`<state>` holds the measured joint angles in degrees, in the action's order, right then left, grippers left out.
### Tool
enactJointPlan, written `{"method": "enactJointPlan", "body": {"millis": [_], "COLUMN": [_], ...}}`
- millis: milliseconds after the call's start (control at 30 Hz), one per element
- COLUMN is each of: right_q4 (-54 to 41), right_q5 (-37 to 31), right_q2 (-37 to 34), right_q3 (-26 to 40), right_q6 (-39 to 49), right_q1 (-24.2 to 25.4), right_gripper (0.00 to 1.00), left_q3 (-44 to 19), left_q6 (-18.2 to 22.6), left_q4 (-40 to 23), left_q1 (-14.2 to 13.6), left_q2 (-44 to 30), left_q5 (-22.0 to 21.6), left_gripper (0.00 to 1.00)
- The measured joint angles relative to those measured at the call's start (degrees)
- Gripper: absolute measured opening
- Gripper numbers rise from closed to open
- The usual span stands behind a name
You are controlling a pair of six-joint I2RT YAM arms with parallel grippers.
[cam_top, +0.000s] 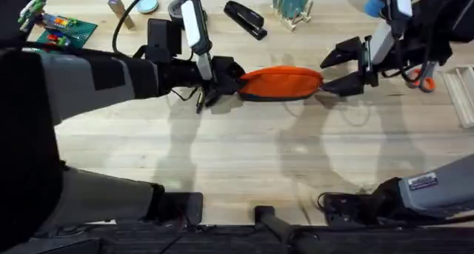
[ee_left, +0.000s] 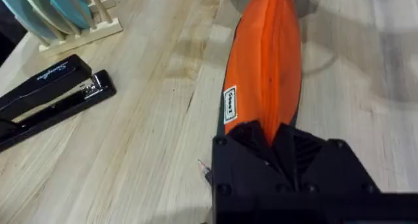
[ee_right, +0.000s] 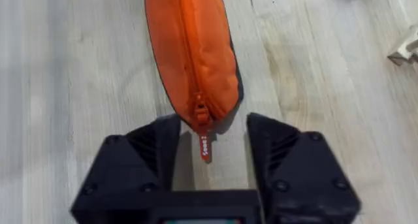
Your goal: Unzip the bag, pick up the pens from the table one at a time and place them inside, then zip the bag closed.
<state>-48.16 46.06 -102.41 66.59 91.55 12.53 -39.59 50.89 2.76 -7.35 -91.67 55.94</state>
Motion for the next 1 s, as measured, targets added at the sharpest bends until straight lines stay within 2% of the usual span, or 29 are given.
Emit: {"method": "enactJointPlan", "body": {"millis": [100,200,433,600,633,1000], "right_q4": [0.2,0.1,0.2,-0.1,-0.1,-0.1], "right_q5": [0.0,0.0,0.0,0.0,0.0,0.0], "right_q2": [0.0,0.0,0.0,0.0,0.0,0.0], "right_q3": [0.0,0.0,0.0,0.0,0.0,0.0], "right_q6": [0.0,0.0,0.0,0.2,0.2,0.2], "right_q1": [0.0,0.0,0.0,0.0,0.0,0.0], "right_gripper": [0.493,0.436,0.434,0.062,0.042,0.030], "left_q3": [0.0,0.0,0.0,0.0,0.0,0.0], "left_q6": [0.0,0.0,0.0,0.0,0.0,0.0], "left_q4": [0.0,0.0,0.0,0.0,0.0,0.0], "left_q1": [0.0,0.0,0.0,0.0,0.0,0.0], "left_q2": [0.0,0.0,0.0,0.0,0.0,0.0], "left_q5": [0.0,0.0,0.0,0.0,0.0,0.0], "left_gripper": [0.043,0.043,0.043,0.043,0.043,0.042]}}
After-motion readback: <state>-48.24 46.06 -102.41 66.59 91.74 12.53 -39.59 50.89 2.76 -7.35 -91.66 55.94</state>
